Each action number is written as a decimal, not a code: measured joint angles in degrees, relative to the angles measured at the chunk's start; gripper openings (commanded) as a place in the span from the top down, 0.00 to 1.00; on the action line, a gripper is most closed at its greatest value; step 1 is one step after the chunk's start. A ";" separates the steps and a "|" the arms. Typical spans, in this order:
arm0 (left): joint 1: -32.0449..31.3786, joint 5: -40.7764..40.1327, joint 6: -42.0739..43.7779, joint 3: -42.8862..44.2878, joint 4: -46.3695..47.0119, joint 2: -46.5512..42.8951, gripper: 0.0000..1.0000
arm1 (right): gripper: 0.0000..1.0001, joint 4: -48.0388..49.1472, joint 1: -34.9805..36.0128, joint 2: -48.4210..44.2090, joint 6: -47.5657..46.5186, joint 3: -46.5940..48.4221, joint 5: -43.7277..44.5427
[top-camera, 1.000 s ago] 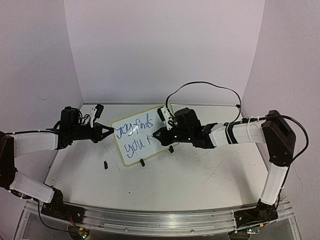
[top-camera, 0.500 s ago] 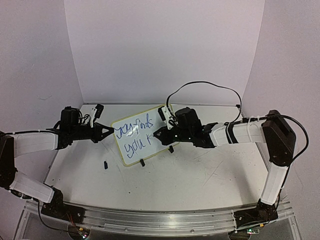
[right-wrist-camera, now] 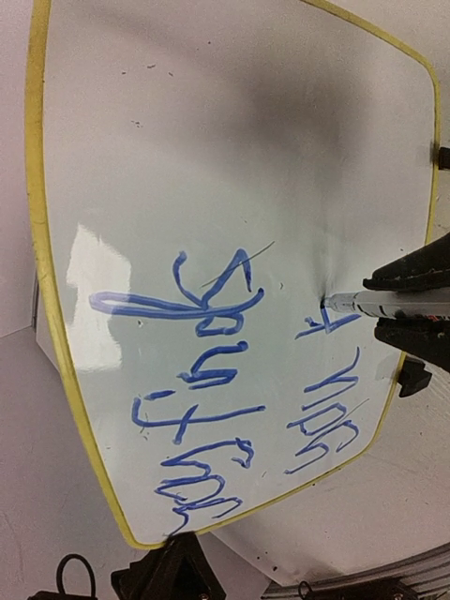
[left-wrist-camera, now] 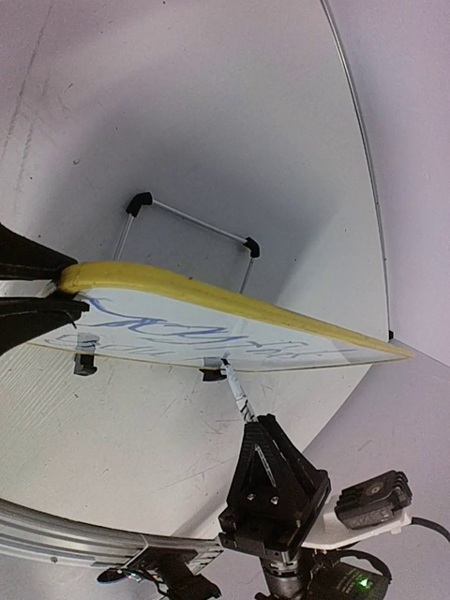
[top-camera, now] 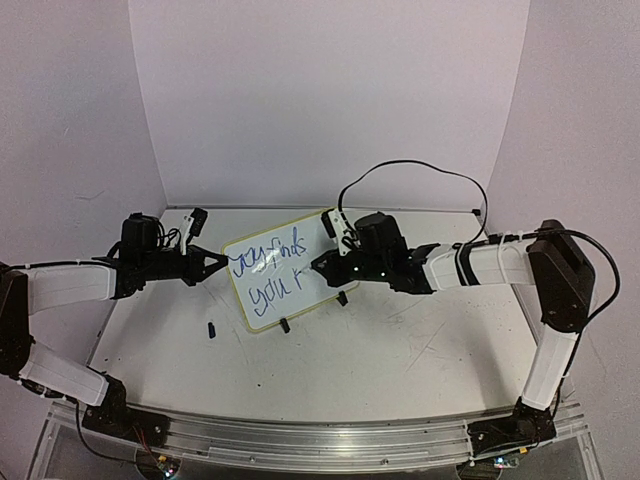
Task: Write a sentence on the whiteboard
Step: Write on the whiteboard with the whiteboard marker without the cap.
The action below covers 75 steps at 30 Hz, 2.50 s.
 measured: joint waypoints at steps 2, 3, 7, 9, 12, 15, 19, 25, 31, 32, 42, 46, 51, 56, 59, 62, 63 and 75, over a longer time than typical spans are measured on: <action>0.00 0.00 0.00 0.00 0.00 0.00 1.00 | 1.00 0.15 0.00 0.00 0.02 -0.17 -0.02; 0.00 0.00 0.00 0.00 0.00 0.00 1.00 | 1.00 0.48 0.00 -0.04 0.07 -0.37 -0.02; -0.07 0.00 0.00 0.00 0.00 0.00 1.00 | 1.00 0.92 -0.11 -0.31 0.26 -1.25 -0.04; -0.07 0.00 0.00 0.00 0.00 0.00 1.00 | 1.00 1.14 -0.13 -0.42 0.46 -1.73 -0.04; -0.07 0.00 0.00 0.00 0.00 0.00 1.00 | 1.00 1.29 -0.22 -0.55 0.94 -2.64 -0.04; -0.07 0.02 0.00 0.00 0.00 0.00 1.00 | 1.00 1.31 -0.22 -0.63 1.29 -3.74 -0.04; -0.09 0.02 0.00 0.00 0.02 0.00 1.00 | 1.00 1.25 -0.15 -0.63 1.70 -5.14 -0.04; -0.09 0.02 0.00 0.00 0.02 0.00 1.00 | 1.00 1.27 -0.15 -0.85 2.36 -5.88 -0.09; -0.11 0.02 0.02 0.00 -0.02 0.00 1.00 | 1.00 1.38 -0.15 -4.24 2.56 -6.21 -0.09; -0.11 0.02 0.02 0.00 0.00 0.00 1.00 | 1.00 2.01 -0.17 -6.43 2.58 -6.27 0.07; -0.22 -0.02 0.07 0.00 0.00 0.00 1.00 | 1.00 3.78 -0.92 -5.70 2.56 -6.16 0.00; -0.22 -0.04 0.07 0.00 0.00 0.00 1.00 | 1.00 3.69 -1.09 -4.81 2.51 -6.16 0.07; -0.22 -0.07 0.07 0.00 0.00 0.00 1.00 | 1.00 3.65 -1.33 -3.82 2.32 -5.75 0.17; -0.22 -0.07 0.07 0.00 0.00 0.00 1.00 | 1.00 3.56 -1.44 -3.21 2.08 -5.20 0.20; -0.22 -0.09 0.07 0.00 0.00 0.00 1.00 | 1.00 3.54 -1.44 -2.67 1.88 -4.70 0.17; -0.24 -0.09 0.07 0.00 0.00 0.00 1.00 | 1.00 3.39 -1.44 -2.03 1.79 -4.13 0.02; -0.24 -0.09 0.07 0.00 0.00 0.00 1.00 | 1.00 3.39 -1.44 -1.88 1.73 -4.04 -0.11; -0.26 -0.07 0.07 0.00 0.02 0.00 1.00 | 1.00 2.93 -1.44 -1.88 1.95 -4.46 -0.96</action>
